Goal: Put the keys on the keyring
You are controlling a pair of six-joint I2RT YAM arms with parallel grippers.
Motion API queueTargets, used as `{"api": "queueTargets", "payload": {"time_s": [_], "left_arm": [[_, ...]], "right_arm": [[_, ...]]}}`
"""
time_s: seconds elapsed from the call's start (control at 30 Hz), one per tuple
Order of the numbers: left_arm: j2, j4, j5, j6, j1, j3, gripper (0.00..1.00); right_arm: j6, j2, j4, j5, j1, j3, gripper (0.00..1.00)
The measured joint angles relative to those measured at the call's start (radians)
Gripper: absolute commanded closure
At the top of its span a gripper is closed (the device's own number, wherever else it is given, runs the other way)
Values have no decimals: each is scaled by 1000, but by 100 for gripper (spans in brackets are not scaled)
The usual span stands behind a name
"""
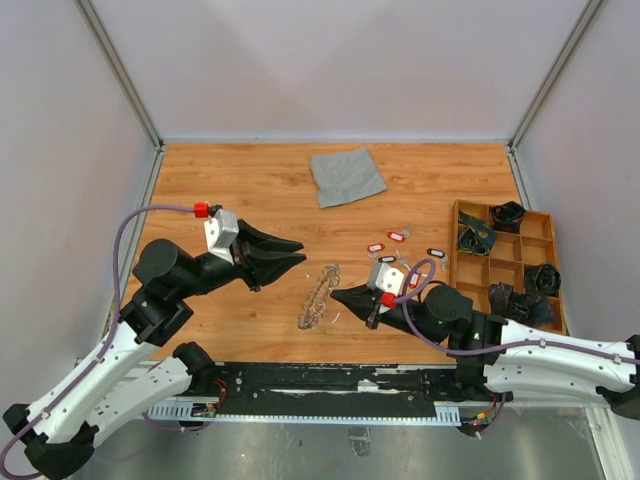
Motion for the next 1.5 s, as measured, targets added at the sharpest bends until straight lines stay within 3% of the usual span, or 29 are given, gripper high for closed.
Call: {"api": "queueTargets", "payload": {"time_s": [0.57, 0.9, 1.5], "left_arm": [[54, 30, 256, 8, 0, 113, 77], [18, 137, 288, -59, 0, 111, 74], [19, 165, 303, -90, 0, 89, 74]], "right_arm": [[-149, -24, 61, -221, 0, 162, 100], [-126, 37, 191, -255, 0, 166, 100], [-84, 76, 335, -269, 0, 187, 100]]}}
